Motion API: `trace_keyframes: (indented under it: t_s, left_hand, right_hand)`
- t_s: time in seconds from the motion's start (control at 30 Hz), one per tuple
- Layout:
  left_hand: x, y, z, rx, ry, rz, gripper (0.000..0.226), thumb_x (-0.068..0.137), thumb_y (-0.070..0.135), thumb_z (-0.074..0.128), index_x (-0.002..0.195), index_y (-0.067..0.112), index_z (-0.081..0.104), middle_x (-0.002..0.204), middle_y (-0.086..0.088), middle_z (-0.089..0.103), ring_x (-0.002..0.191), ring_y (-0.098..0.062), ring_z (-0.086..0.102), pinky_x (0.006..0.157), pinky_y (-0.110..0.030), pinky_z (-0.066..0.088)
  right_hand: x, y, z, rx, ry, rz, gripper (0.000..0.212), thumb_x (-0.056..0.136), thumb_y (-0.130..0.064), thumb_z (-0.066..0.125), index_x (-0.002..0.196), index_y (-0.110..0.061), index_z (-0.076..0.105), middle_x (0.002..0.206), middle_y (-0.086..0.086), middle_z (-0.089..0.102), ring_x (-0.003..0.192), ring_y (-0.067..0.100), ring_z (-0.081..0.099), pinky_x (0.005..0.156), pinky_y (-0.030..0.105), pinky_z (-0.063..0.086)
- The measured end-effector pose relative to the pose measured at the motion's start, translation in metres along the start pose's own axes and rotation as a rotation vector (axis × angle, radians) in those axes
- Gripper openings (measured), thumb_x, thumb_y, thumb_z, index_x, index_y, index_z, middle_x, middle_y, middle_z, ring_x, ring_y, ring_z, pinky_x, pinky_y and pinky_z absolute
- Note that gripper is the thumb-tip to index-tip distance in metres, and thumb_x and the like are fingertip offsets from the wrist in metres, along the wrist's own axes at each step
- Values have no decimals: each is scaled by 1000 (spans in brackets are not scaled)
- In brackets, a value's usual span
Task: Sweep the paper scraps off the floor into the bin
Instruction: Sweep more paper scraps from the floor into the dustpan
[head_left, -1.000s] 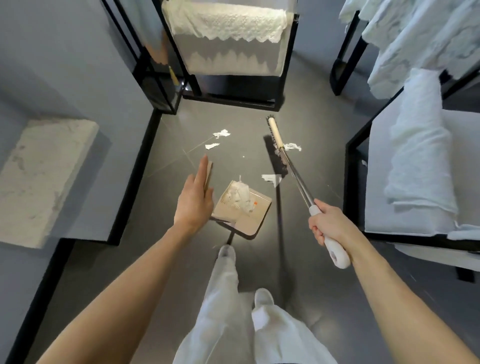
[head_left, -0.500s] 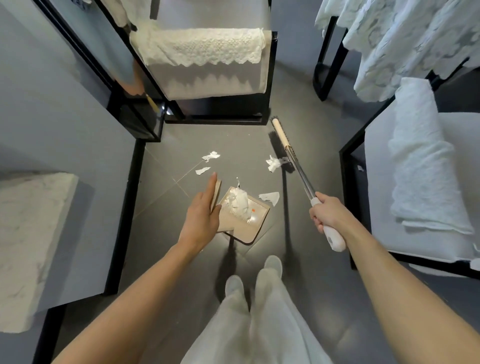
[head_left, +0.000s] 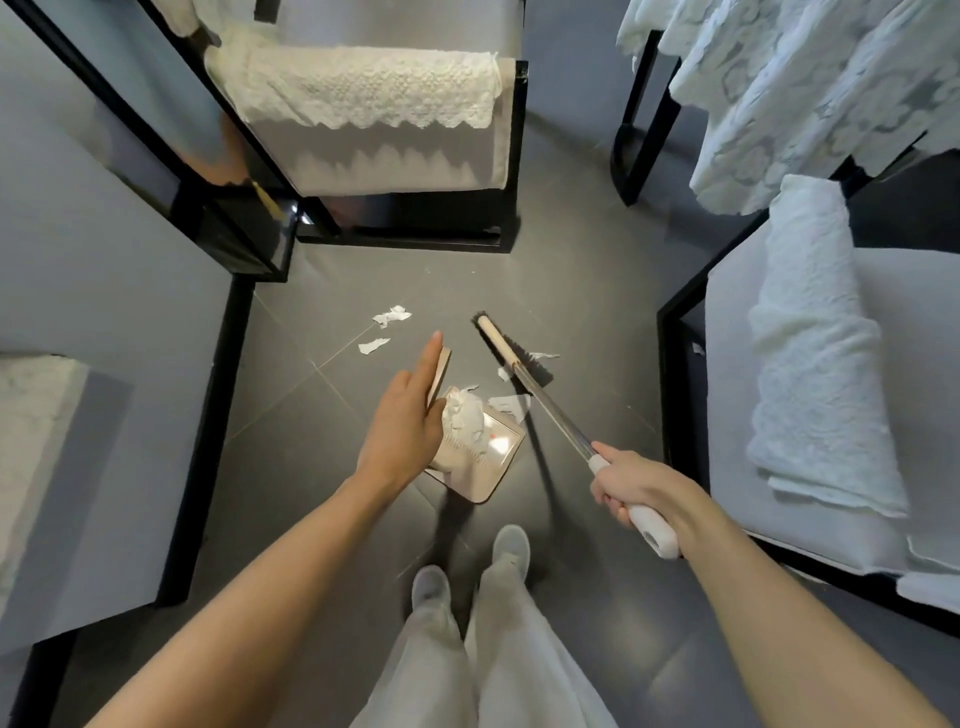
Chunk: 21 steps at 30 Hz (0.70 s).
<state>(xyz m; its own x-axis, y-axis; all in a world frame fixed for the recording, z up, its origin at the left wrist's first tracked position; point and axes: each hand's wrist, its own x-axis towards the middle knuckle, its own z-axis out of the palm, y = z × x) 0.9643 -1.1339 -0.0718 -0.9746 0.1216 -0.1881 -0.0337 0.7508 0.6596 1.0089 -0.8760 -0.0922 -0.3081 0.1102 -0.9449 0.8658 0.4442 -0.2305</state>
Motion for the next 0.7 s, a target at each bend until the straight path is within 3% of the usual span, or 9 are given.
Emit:
trace_keyframes:
  t_s: [0.13,0.3,0.5,0.7]
  left_hand:
    - [-3,1,-1,25,21,4,76,96,11,51,151,36,5,118,-14,51,104,-28,52,86,-29,38]
    - [-11,-7,-14,48,35,43,76,95,7,52,152,28,8,116,-14,52,105,-27,51,92,-36,41]
    - [-24,-16,-24,-19,15,82,75,93,3,54,152,22,12,135,-18,47,119,-34,47,104,-47,40]
    - [-4,3,-33,-61,-9,134,75,93,3,55,152,23,13,145,-12,41,131,-30,41,110,-43,35]
  right_hand:
    - [-41,28,19,231,-136,43,79,85,8,39,148,-40,29,52,0,47,37,6,33,33,17,31]
    - [-84,50,26,298,-197,14,77,87,8,44,148,-37,31,47,-2,39,36,6,31,32,15,29]
    - [-112,63,60,390,-88,-69,78,87,8,45,149,-37,31,46,-1,43,37,7,34,33,17,31]
    - [-104,53,67,524,76,-108,76,87,7,46,148,-36,31,43,-2,48,36,7,36,34,18,33]
